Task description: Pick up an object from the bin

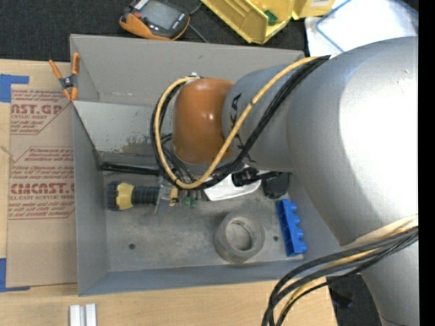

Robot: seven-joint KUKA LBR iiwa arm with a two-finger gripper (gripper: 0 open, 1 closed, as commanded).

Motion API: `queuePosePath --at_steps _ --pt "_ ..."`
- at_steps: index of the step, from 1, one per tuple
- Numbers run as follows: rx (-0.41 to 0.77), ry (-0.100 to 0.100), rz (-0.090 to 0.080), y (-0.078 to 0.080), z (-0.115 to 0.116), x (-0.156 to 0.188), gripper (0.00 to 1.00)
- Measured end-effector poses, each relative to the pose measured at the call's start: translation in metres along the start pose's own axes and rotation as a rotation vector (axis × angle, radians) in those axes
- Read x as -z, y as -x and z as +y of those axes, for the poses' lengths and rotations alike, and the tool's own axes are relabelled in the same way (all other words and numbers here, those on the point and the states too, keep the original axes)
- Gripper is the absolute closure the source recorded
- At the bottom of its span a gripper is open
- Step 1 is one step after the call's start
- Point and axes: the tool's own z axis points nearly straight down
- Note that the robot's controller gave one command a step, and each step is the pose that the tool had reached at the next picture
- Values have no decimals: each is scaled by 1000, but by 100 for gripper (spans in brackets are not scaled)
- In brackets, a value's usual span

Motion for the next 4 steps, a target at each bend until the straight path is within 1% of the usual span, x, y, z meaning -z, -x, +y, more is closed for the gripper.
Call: queuePosePath --at_steps 1,2,3,4 --pt "0 2 -6 2 1 34 100" --pt "1 3 -6 2 1 45 100" --pt "1 3 -5 1 1 48 100" --pt "2 2 -4 1 2 65 100"
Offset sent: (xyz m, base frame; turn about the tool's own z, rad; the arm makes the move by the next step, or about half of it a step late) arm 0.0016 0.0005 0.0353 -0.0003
